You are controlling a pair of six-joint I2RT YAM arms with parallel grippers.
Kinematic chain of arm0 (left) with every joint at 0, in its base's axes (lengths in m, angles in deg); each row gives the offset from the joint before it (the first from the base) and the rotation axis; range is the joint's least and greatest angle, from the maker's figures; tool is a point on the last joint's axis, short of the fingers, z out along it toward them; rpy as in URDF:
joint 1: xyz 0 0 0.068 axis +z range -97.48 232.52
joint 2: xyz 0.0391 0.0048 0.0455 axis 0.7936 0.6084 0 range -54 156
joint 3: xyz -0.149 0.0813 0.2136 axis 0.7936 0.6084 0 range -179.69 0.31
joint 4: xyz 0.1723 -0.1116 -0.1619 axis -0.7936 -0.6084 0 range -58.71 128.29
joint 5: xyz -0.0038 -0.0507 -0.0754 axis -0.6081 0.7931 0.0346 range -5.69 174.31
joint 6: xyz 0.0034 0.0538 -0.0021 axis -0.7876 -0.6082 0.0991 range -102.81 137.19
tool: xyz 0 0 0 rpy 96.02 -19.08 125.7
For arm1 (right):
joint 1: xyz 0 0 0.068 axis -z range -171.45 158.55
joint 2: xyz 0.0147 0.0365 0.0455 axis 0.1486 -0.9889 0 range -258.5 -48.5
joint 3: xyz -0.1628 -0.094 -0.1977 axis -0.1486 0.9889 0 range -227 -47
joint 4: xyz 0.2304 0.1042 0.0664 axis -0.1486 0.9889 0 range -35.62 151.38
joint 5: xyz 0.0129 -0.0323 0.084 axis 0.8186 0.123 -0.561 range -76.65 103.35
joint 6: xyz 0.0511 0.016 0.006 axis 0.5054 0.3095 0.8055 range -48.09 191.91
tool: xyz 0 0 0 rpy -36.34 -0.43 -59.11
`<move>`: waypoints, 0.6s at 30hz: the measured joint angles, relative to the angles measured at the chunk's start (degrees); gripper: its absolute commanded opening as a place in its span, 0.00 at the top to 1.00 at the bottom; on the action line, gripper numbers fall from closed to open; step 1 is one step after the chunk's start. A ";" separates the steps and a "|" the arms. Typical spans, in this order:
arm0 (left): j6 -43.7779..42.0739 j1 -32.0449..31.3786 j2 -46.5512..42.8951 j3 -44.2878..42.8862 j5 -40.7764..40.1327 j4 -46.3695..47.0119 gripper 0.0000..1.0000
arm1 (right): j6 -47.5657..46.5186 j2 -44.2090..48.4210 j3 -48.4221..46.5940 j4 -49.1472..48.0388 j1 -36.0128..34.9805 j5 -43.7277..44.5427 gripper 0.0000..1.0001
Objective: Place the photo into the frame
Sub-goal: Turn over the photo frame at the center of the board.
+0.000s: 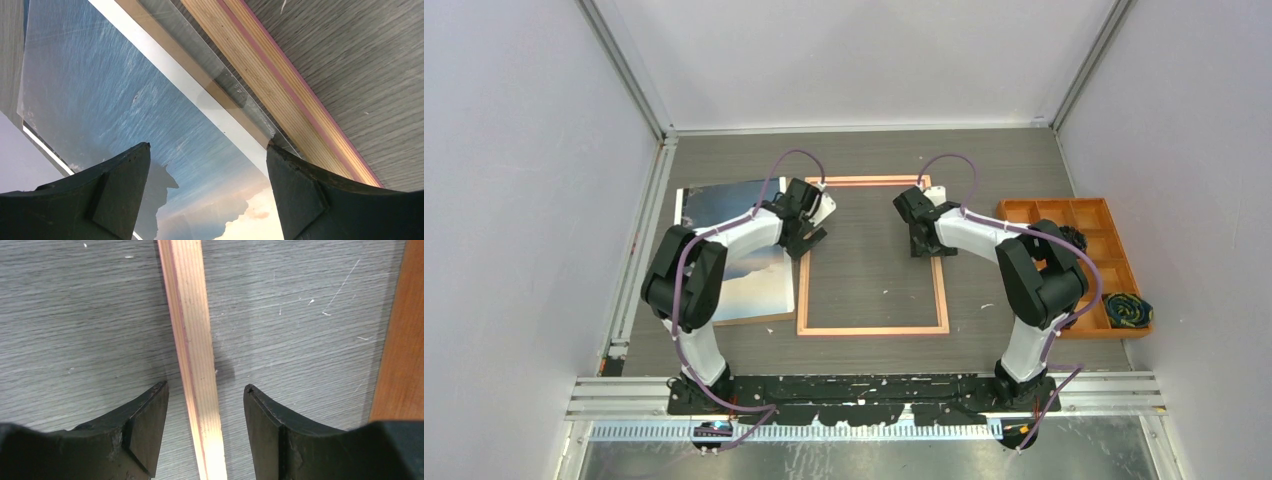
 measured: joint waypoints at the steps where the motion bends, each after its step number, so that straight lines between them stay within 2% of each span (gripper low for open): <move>1: -0.13 -0.11 0.02 0.00 -0.15 0.02 0.12 | 0.22 0.09 0.00 0.00 0.04 -0.11 0.38; 7: -0.37 -1.92 0.70 -0.90 -1.51 -0.37 0.12 | 1.57 3.34 0.83 0.35 1.36 -3.69 0.35; 11: -0.35 -3.26 2.27 -3.26 -1.88 -1.14 0.12 | 2.43 11.17 1.95 0.61 1.95 -5.55 0.20; 12: -0.37 -3.58 2.71 -3.91 -1.88 -1.18 0.12 | 2.64 13.49 2.10 0.52 2.08 -5.75 0.04; 13: -0.35 -3.82 2.99 -4.37 -1.81 -1.16 0.12 | 2.95 15.96 2.51 -0.22 2.14 -5.75 0.01; 18: -0.31 -4.48 4.31 -6.58 -1.73 -1.29 0.12 | 7.21 26.95 5.73 -4.13 5.07 -7.28 0.00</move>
